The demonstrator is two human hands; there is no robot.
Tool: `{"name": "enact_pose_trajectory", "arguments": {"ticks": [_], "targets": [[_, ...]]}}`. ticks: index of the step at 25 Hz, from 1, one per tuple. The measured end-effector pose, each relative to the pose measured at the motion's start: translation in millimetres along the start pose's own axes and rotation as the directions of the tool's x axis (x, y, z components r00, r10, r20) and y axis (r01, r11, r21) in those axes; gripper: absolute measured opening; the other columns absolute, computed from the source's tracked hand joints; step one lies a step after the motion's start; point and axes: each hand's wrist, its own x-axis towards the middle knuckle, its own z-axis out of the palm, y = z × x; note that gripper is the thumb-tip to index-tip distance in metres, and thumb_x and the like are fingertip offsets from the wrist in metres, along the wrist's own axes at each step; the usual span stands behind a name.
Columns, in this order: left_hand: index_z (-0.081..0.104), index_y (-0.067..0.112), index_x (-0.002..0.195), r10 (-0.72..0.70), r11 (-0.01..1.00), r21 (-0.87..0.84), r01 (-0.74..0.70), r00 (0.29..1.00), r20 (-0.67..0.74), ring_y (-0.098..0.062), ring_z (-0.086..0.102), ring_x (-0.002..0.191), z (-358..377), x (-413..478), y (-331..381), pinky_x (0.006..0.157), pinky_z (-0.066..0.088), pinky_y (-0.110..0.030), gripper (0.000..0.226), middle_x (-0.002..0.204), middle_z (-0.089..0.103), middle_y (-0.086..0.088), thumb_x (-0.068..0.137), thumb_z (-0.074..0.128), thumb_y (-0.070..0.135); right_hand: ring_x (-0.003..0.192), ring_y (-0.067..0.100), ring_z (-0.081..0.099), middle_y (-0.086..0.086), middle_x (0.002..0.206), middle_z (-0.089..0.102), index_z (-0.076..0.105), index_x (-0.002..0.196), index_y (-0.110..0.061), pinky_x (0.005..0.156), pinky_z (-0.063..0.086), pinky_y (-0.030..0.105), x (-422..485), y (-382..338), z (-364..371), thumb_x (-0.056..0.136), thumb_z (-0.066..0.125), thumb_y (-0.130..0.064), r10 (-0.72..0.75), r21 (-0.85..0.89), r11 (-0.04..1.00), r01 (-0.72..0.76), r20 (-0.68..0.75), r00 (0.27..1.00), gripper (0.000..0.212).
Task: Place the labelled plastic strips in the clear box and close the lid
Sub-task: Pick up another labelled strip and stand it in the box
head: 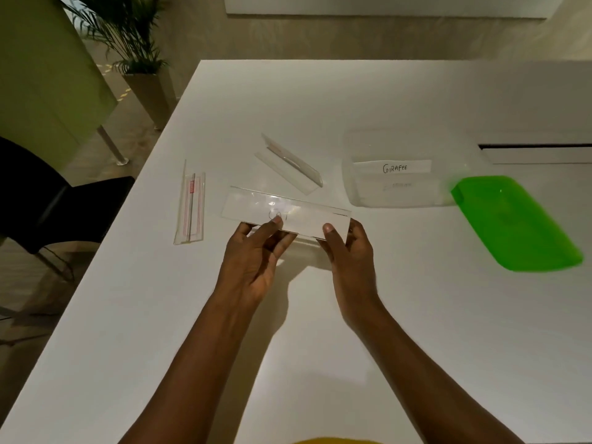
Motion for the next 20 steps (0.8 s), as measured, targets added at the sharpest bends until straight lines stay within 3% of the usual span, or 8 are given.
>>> {"name": "enact_pose_trajectory", "arguments": {"ticks": [5,8,10,12,14,16,18,20], "targets": [[0.063,0.001,0.104,0.017,0.999,0.051,-0.015,0.999,-0.037,-0.024,0.079,0.091,12,3,-14,0.091,0.063,-0.039,0.026,0.094,0.079,-0.012,0.088,0.080,0.013,0.112,0.031,0.071,0.006,0.115,0.076,0.068,0.125,-0.024,0.100,0.057,0.045,23,-8,-37,0.093,0.070,-0.040,-0.052,-0.019,0.998,0.052,-0.022,0.998,0.037],[0.064,0.011,0.119,0.178,0.955,0.271,-0.122,0.965,-0.193,-0.025,0.076,0.101,7,7,-20,0.083,0.063,-0.035,0.030,0.110,0.073,-0.006,0.096,0.071,0.030,0.114,0.027,0.071,0.002,0.121,0.075,0.066,0.132,-0.027,0.101,0.056,0.044,40,-16,-65,0.091,0.071,-0.041,-0.056,-0.025,0.998,0.055,-0.016,0.998,0.043],[0.061,0.019,0.127,0.428,0.778,0.561,-0.281,0.891,-0.147,-0.019,0.070,0.114,6,11,-20,0.087,0.060,-0.031,0.033,0.123,0.068,0.002,0.099,0.065,0.036,0.107,0.021,0.072,-0.003,0.121,0.075,0.066,0.131,-0.029,0.097,0.057,0.043,50,-18,-85,0.092,0.071,-0.041,-0.055,-0.060,0.997,0.057,0.028,0.998,0.040],[0.060,0.028,0.130,0.532,0.452,0.768,-0.454,0.828,0.176,-0.005,0.063,0.121,11,18,-13,0.095,0.055,-0.025,0.036,0.130,0.065,0.013,0.098,0.063,0.046,0.106,0.019,0.072,-0.005,0.121,0.075,0.067,0.129,-0.029,0.097,0.057,0.048,58,-21,-103,0.091,0.073,-0.044,-0.039,-0.086,0.995,0.047,0.091,0.995,0.041],[0.063,0.036,0.130,0.320,0.219,0.830,-0.512,0.842,0.435,0.000,0.060,0.124,24,27,-1,0.099,0.050,-0.023,0.047,0.133,0.065,0.018,0.091,0.066,0.061,0.108,0.023,0.072,0.000,0.120,0.075,0.066,0.129,-0.026,0.098,0.055,0.055,63,-24,-117,0.088,0.076,-0.045,-0.017,-0.095,0.995,0.031,0.142,0.990,0.046],[0.064,0.040,0.130,0.047,0.063,0.859,-0.507,0.862,0.505,0.002,0.061,0.123,39,37,7,0.101,0.052,-0.024,0.061,0.132,0.066,0.021,0.078,0.072,0.070,0.106,0.026,0.071,0.004,0.118,0.074,0.066,0.128,-0.023,0.097,0.054,0.057,69,-27,-129,0.090,0.075,-0.043,-0.015,-0.100,0.994,0.034,0.185,0.983,0.044],[0.065,0.043,0.130,-0.178,-0.028,0.858,-0.513,0.847,0.501,0.004,0.063,0.118,50,44,8,0.099,0.056,-0.024,0.067,0.127,0.068,0.027,0.069,0.082,0.066,0.105,0.028,0.072,0.007,0.118,0.074,0.065,0.128,-0.021,0.093,0.055,0.054,74,-31,-137,0.092,0.074,-0.042,-0.028,-0.095,0.994,0.048,0.203,0.979,0.042],[0.064,0.046,0.129,-0.308,-0.037,0.846,-0.531,0.812,0.496,0.006,0.065,0.114,57,49,4,0.091,0.058,-0.019,0.067,0.122,0.069,0.031,0.068,0.089,0.056,0.109,0.030,0.072,0.008,0.121,0.074,0.065,0.128,-0.022,0.097,0.054,0.054,77,-35,-142,0.092,0.074,-0.041,-0.042,-0.056,0.997,0.054,0.195,0.980,0.042]]}}
